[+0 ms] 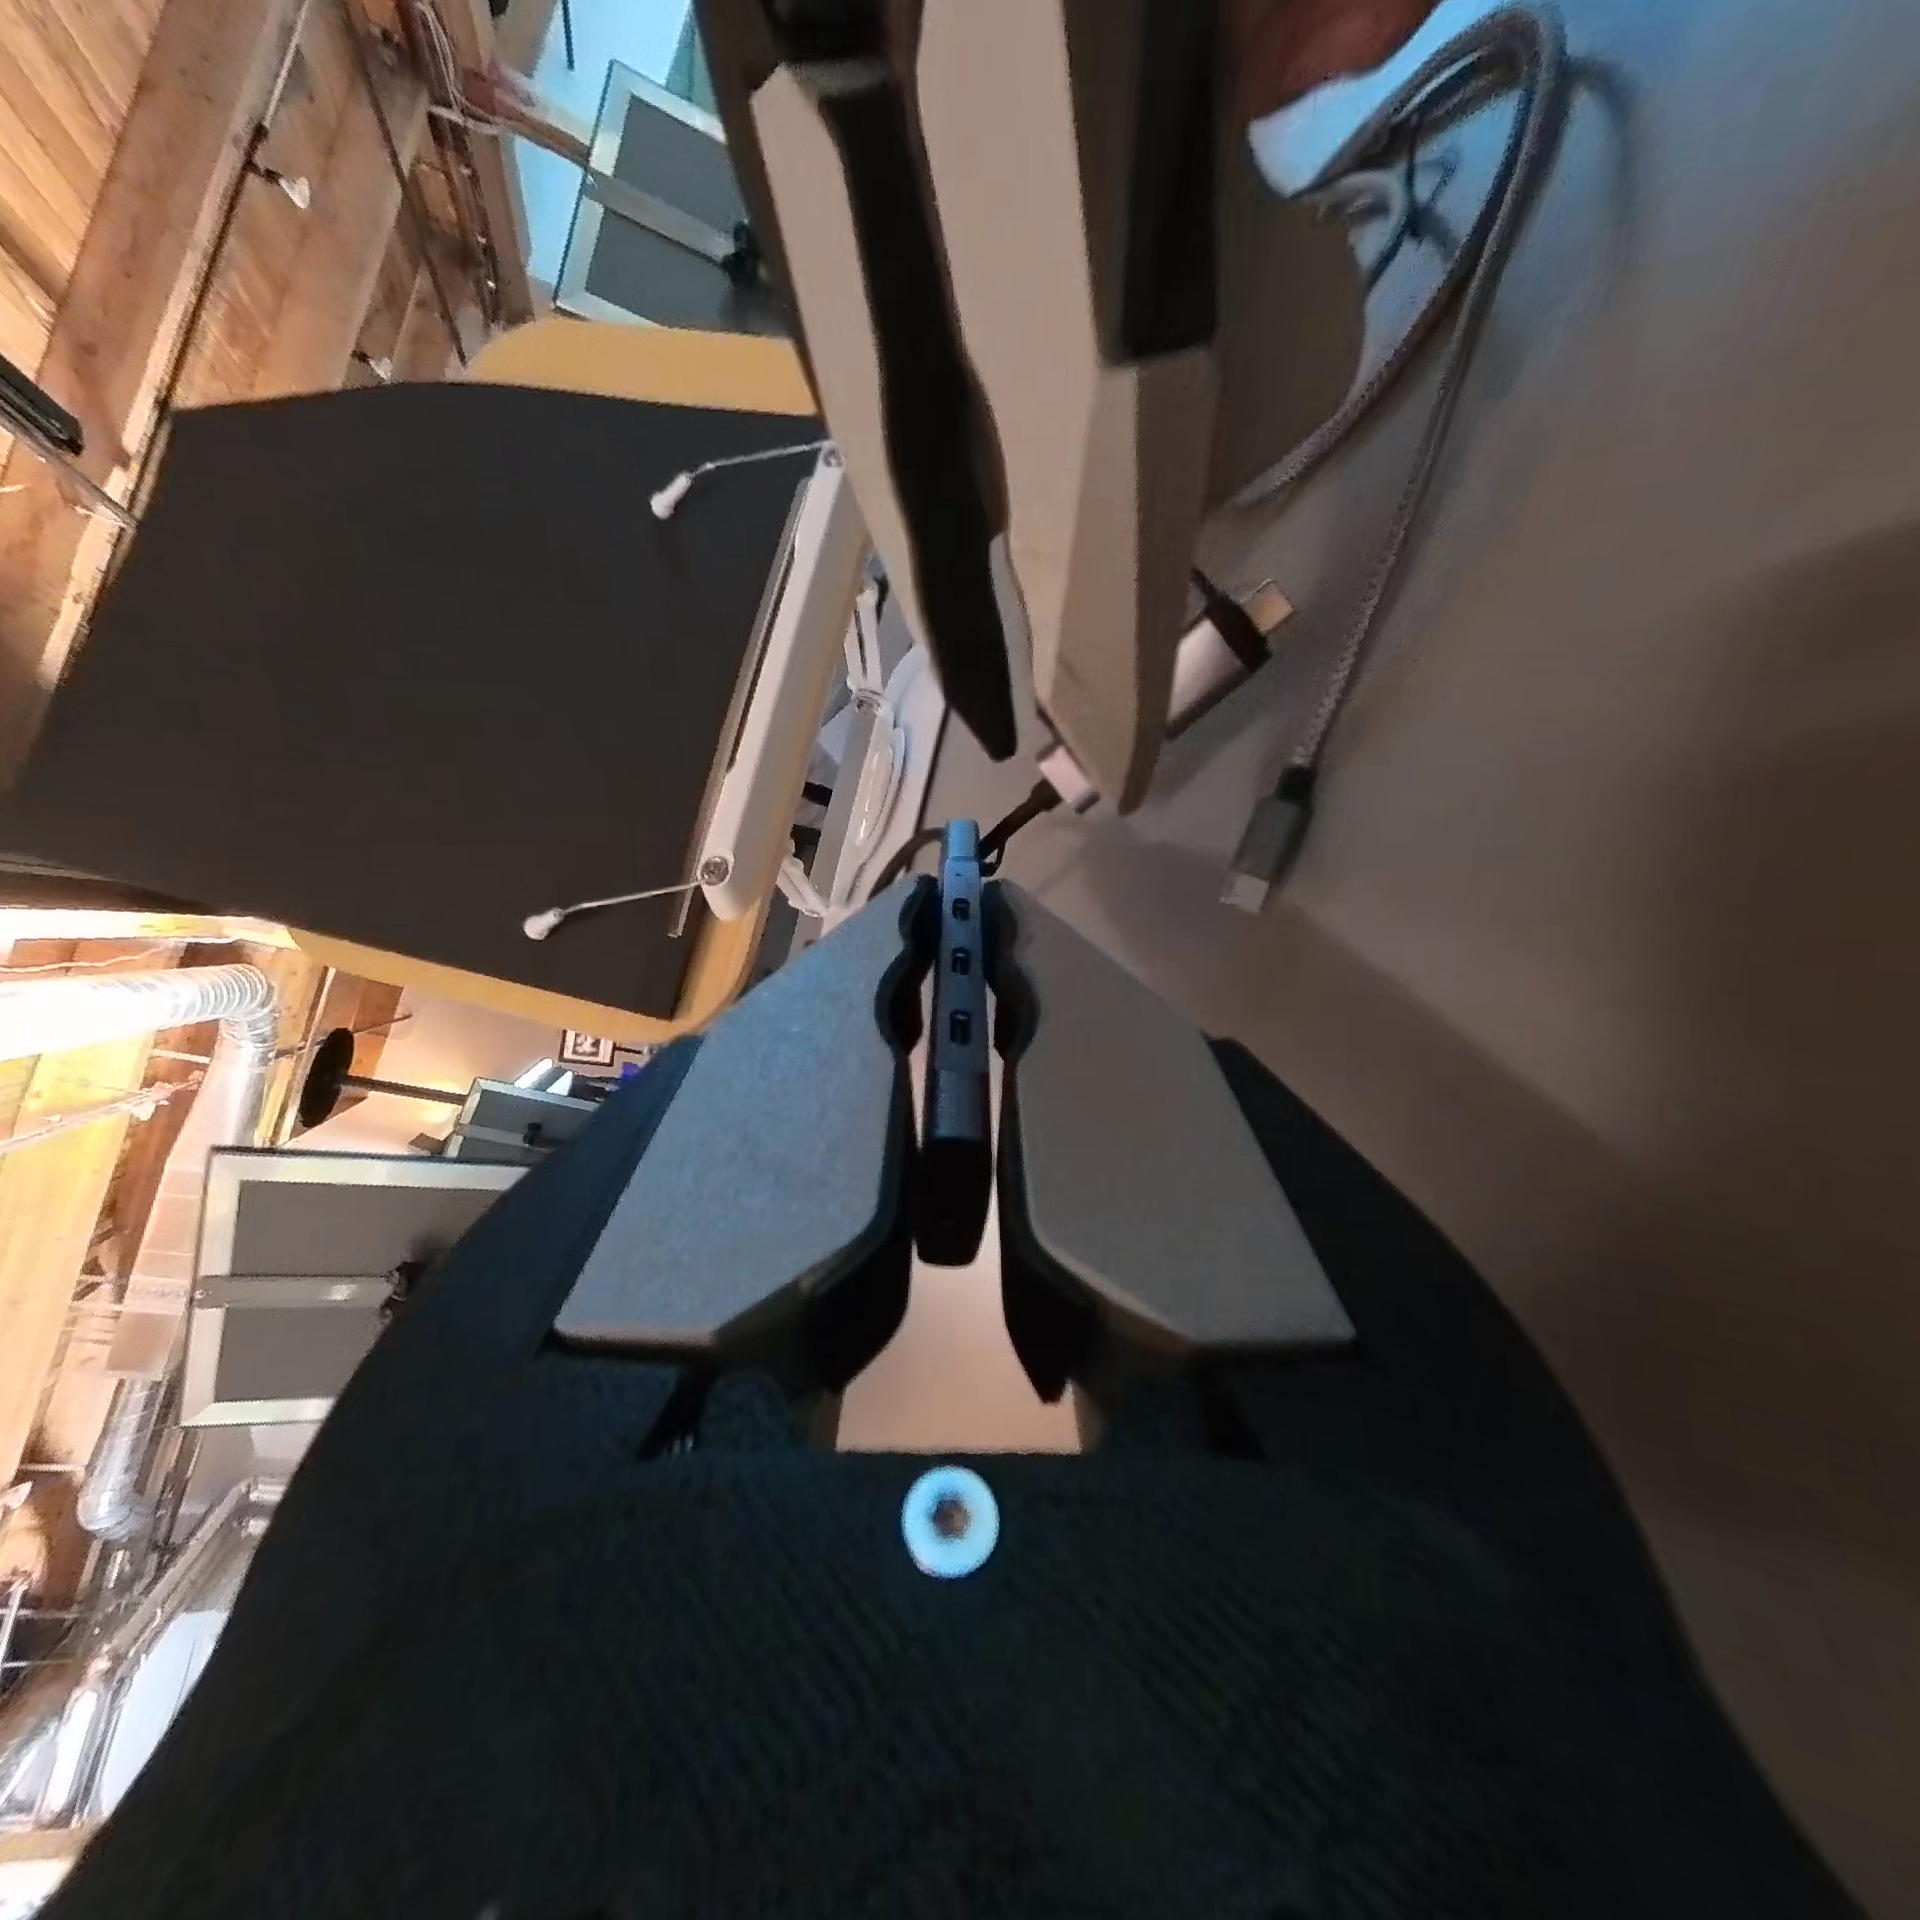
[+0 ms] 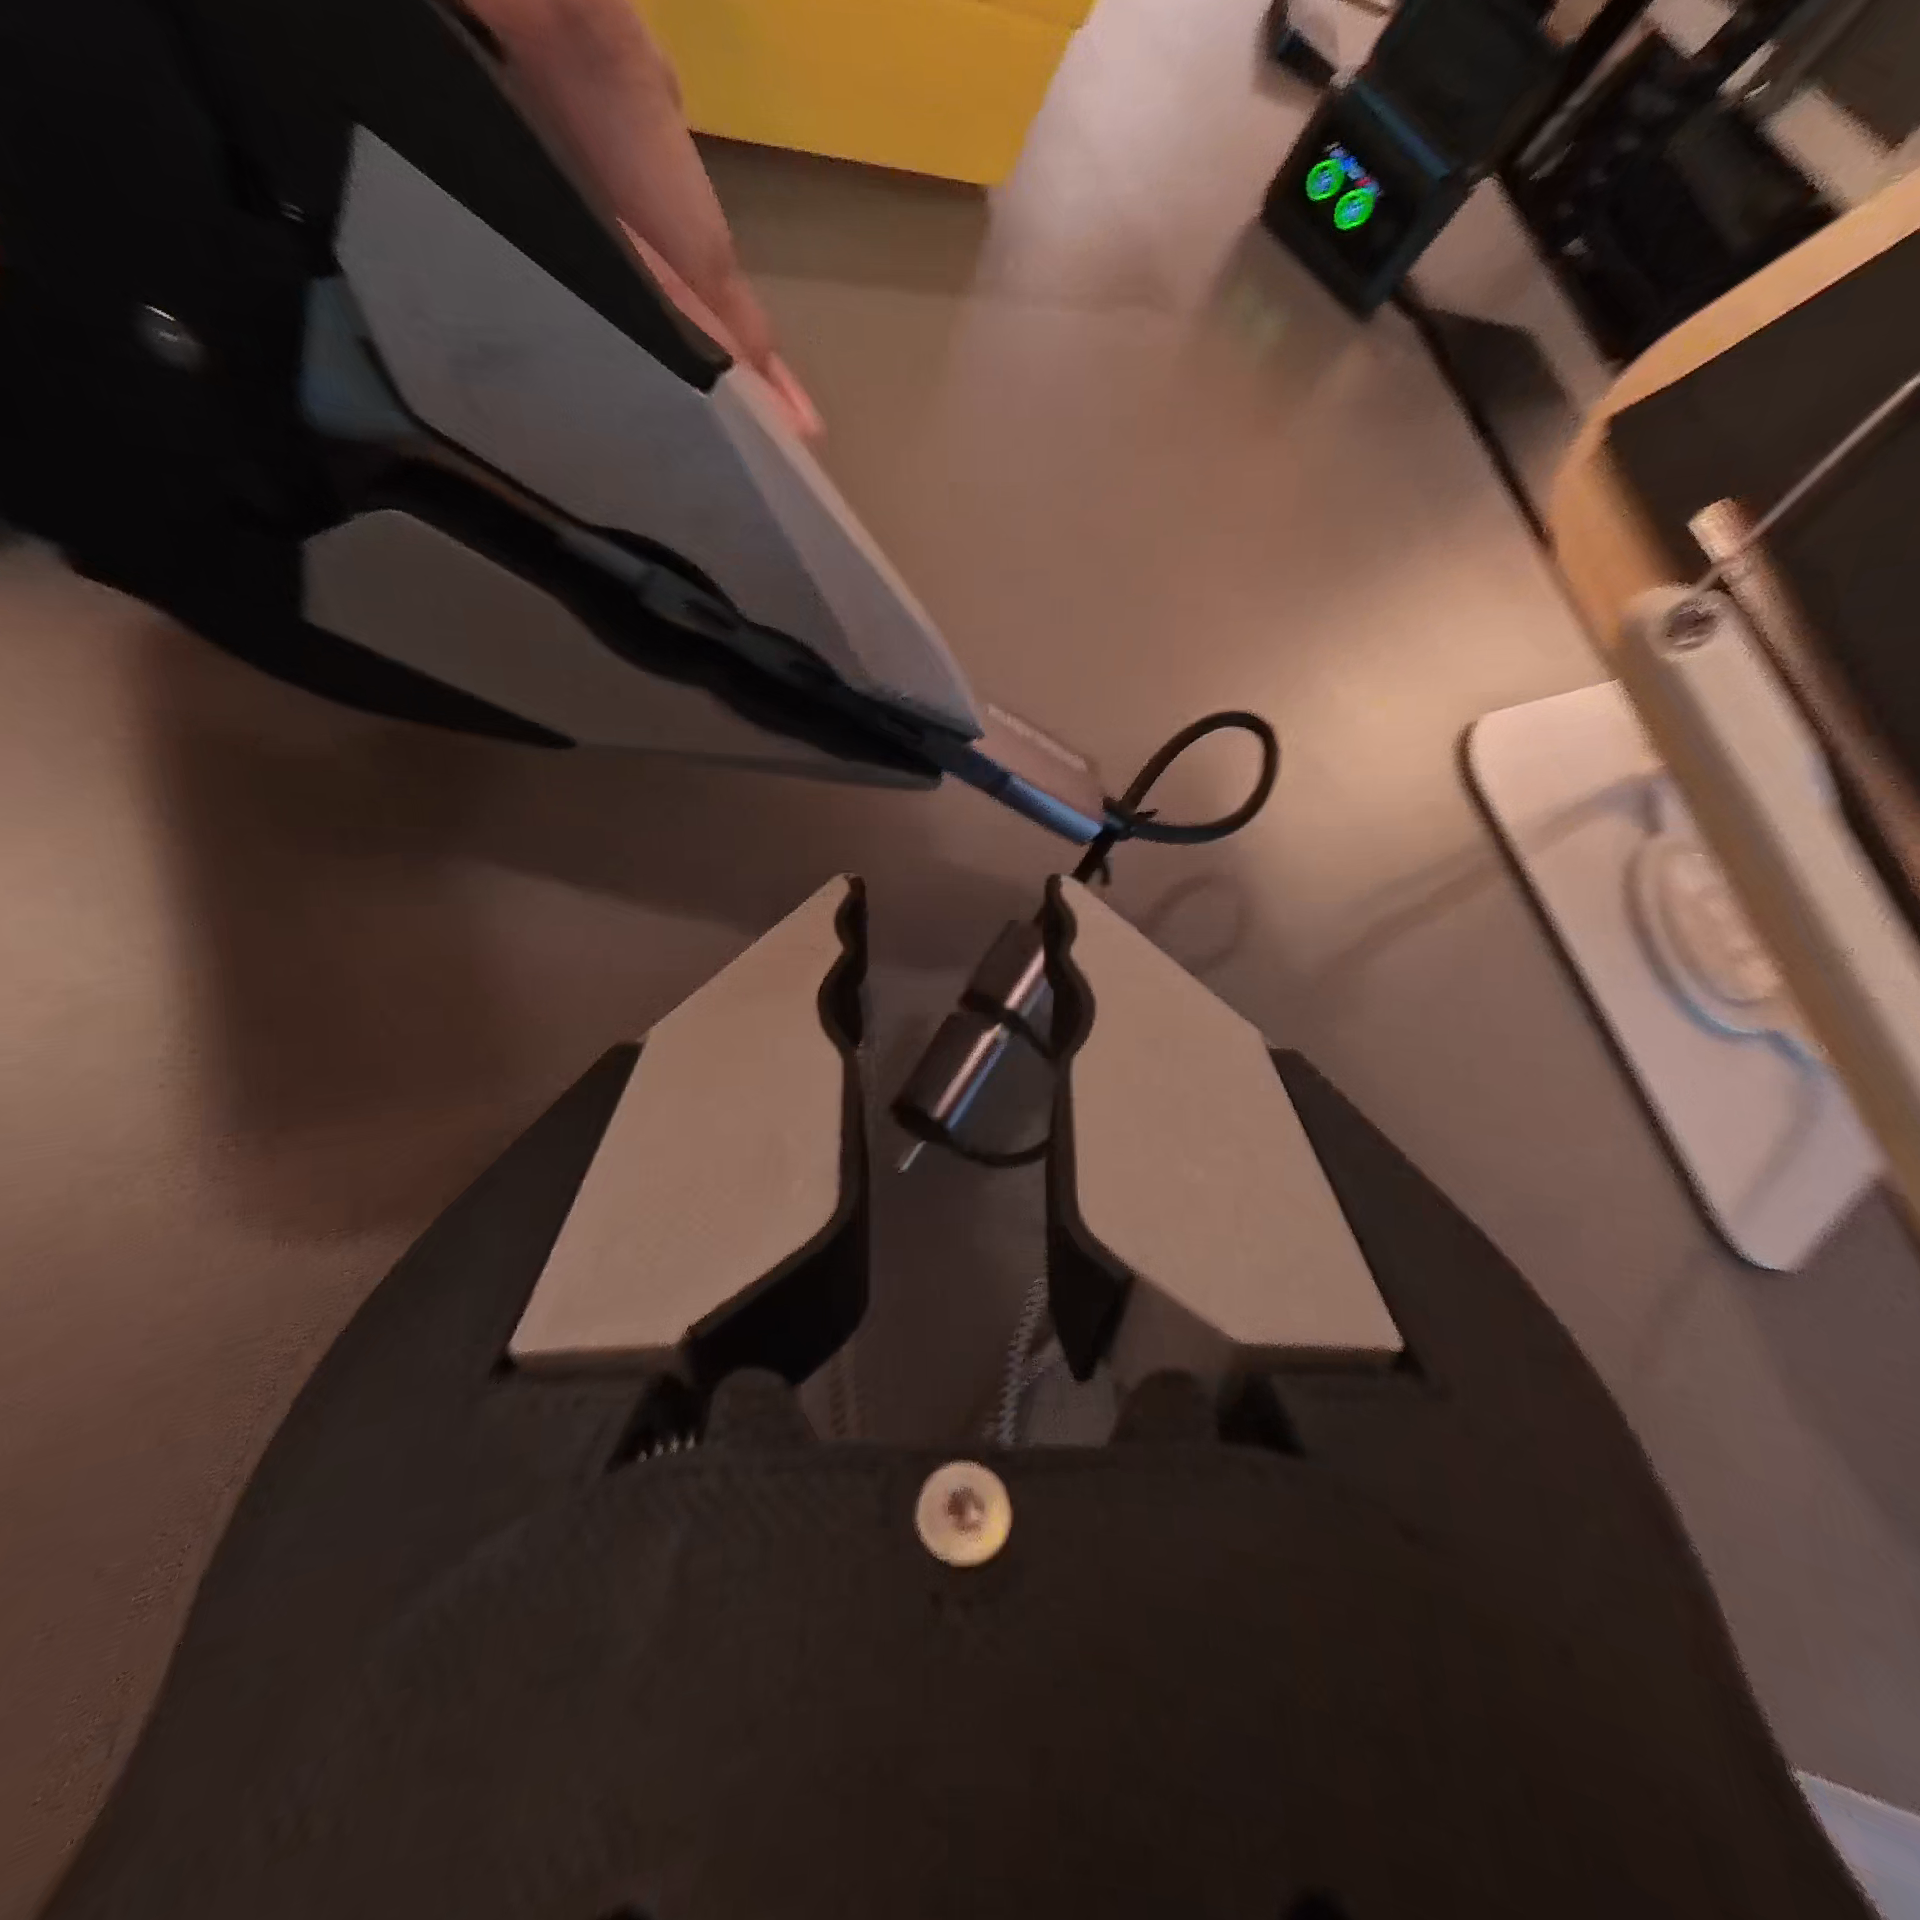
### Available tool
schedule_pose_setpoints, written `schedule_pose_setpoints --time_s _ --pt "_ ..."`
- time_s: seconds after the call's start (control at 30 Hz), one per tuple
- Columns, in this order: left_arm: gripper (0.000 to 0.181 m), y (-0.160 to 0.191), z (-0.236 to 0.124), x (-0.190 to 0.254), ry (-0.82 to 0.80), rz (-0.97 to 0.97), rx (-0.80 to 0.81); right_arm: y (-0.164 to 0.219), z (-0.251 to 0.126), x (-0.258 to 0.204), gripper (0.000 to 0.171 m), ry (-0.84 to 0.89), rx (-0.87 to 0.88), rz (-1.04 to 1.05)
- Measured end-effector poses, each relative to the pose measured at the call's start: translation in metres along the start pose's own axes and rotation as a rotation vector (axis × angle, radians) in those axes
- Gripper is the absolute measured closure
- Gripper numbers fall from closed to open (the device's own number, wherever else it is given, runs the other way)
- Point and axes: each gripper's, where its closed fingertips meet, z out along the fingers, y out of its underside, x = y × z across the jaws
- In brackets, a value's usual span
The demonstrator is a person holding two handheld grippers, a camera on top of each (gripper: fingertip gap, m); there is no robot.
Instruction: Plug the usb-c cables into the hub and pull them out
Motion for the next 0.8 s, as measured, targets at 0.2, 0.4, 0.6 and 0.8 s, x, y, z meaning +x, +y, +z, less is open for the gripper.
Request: schedule_pose_setpoints --time_s 0.2,0.4,0.6,0.8 --pt "0.175 -0.018 -0.003 -0.002 -0.006 -0.045 0.063 -0.011 0.002 0.017 0.146 0.248 -0.021 -0.264" --pt "0.175 -0.032 -0.013 -0.006 0.050 -0.203 0.173 -0.014 -0.001 0.017 0.154 0.295 0.007 -0.391" --pt "0.175 -0.038 -0.019 -0.008 0.076 -0.285 0.241 -0.016 -0.009 0.013 0.156 0.268 0.037 -0.376" --pt "0.161 -0.033 -0.022 -0.016 0.032 -0.335 0.251 -0.007 -0.015 0.014 0.164 0.234 0.043 -0.356"
